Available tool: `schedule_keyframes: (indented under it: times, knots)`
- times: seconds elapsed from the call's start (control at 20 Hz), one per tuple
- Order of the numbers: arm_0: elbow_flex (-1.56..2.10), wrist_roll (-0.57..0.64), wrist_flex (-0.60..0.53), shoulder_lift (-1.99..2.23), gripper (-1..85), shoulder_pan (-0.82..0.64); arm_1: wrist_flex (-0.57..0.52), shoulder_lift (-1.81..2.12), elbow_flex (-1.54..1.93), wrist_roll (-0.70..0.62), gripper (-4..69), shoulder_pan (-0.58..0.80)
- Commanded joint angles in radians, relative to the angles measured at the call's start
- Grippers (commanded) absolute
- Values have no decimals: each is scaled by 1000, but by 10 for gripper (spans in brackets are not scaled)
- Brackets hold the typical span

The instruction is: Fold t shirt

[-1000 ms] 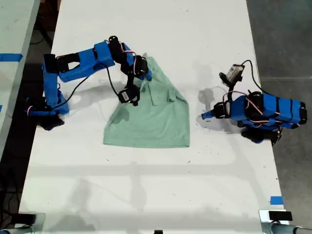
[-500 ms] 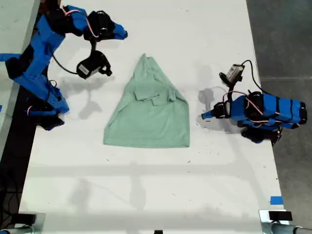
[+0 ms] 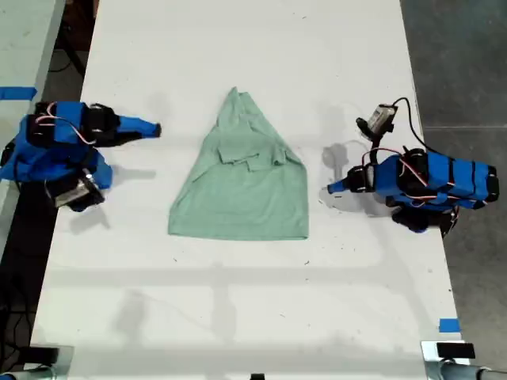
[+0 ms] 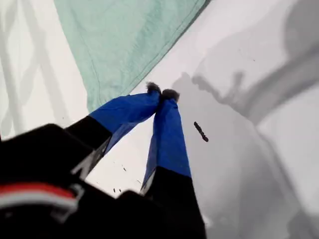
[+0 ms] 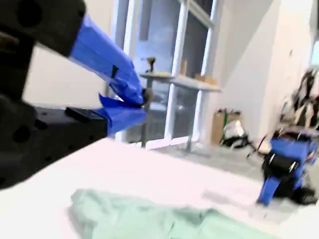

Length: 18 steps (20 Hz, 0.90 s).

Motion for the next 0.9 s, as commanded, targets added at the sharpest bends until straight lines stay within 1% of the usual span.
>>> schedule_keyframes:
  times: [0.0, 0.05, 0.15, 0.3, 0.5, 0.85]
  knots:
    - [299, 48, 17, 163, -1, 17, -3, 15, 54, 20, 15, 5]
    - [397, 61, 20, 175, -1, -6, -3, 15, 55, 21, 15, 6]
    - [382, 72, 31, 172, -1, 11, 0, 15, 55, 29, 15, 12]
    - [388, 60, 52, 170, -1, 0, 6, 15, 57, 41, 15, 25]
    - [388, 5, 89, 170, -1, -5, 12, 15, 57, 54, 15, 26]
    - [388, 3, 95, 170, -1, -26, 18, 15, 57, 63, 15, 34]
